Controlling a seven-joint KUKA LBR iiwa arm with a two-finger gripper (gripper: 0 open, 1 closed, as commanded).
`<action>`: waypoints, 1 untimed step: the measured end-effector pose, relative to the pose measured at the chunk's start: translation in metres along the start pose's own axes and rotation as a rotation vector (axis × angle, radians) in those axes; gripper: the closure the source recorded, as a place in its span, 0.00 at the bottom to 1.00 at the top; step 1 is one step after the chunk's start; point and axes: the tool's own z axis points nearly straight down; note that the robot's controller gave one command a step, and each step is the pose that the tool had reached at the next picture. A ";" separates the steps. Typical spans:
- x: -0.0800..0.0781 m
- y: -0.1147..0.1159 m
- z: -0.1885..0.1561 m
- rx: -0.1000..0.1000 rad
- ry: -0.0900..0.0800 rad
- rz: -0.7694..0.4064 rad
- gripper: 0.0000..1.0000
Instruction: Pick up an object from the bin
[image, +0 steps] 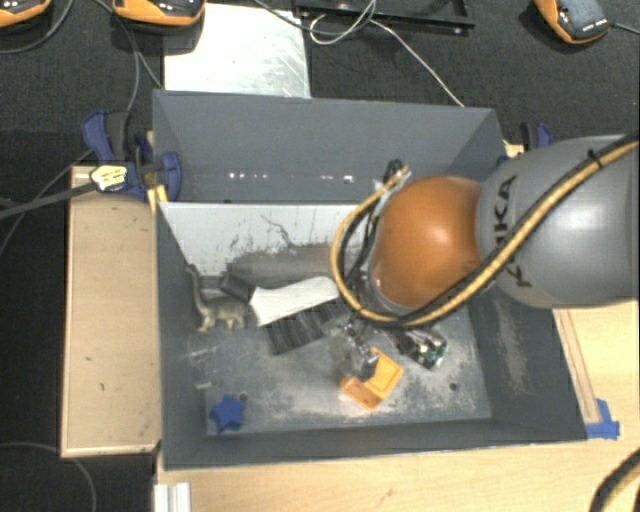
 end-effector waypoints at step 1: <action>0.000 0.000 0.000 0.000 0.000 0.002 0.00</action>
Offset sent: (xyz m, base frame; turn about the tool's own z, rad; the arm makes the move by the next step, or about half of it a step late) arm 0.0000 0.0000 0.0000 0.0000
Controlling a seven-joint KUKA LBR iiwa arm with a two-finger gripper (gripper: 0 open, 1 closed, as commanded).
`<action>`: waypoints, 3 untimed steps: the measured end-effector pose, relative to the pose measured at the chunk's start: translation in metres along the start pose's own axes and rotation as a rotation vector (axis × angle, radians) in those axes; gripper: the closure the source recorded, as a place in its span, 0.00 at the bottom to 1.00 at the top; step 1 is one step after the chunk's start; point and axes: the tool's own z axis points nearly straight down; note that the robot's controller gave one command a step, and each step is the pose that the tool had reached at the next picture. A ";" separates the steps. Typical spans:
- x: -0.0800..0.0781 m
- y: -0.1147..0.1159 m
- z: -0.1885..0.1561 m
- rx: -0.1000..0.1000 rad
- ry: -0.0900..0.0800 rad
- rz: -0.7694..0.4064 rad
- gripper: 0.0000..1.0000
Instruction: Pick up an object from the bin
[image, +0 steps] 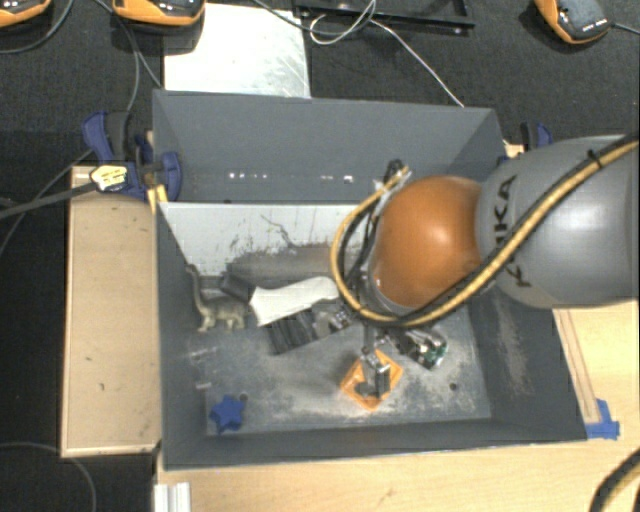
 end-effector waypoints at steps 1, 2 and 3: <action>0.000 0.000 0.000 0.000 0.000 0.000 0.00; 0.012 -0.014 0.013 0.000 0.000 -0.103 0.00; 0.033 -0.025 0.020 0.000 0.001 -0.117 0.00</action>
Offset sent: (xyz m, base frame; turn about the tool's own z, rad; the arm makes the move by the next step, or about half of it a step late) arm -0.0091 -0.0381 -0.0284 -0.2120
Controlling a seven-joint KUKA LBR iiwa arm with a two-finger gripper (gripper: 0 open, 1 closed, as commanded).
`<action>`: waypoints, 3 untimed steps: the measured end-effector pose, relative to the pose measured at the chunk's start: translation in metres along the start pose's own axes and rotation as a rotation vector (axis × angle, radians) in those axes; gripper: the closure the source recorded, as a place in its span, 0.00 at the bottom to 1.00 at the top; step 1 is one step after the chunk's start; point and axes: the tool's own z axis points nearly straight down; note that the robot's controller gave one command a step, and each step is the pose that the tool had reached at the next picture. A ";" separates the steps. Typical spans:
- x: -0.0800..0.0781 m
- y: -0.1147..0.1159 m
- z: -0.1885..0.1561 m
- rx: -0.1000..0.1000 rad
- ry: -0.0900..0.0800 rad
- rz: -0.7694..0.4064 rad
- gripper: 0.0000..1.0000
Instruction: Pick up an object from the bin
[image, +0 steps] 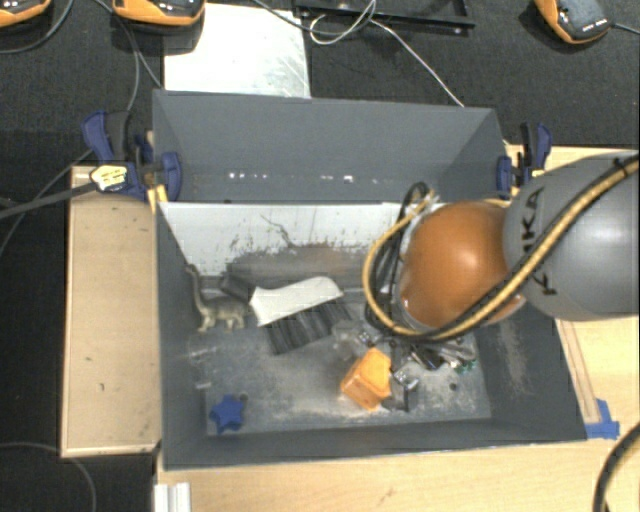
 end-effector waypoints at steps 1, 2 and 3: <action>0.000 -0.016 0.007 0.002 -0.004 -0.288 0.00; -0.015 -0.012 0.055 0.000 0.000 0.045 1.00; -0.015 -0.012 0.055 0.000 0.000 0.045 1.00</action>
Offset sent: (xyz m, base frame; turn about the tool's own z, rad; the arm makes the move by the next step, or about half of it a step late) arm 0.0194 -0.0010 -0.0552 0.0438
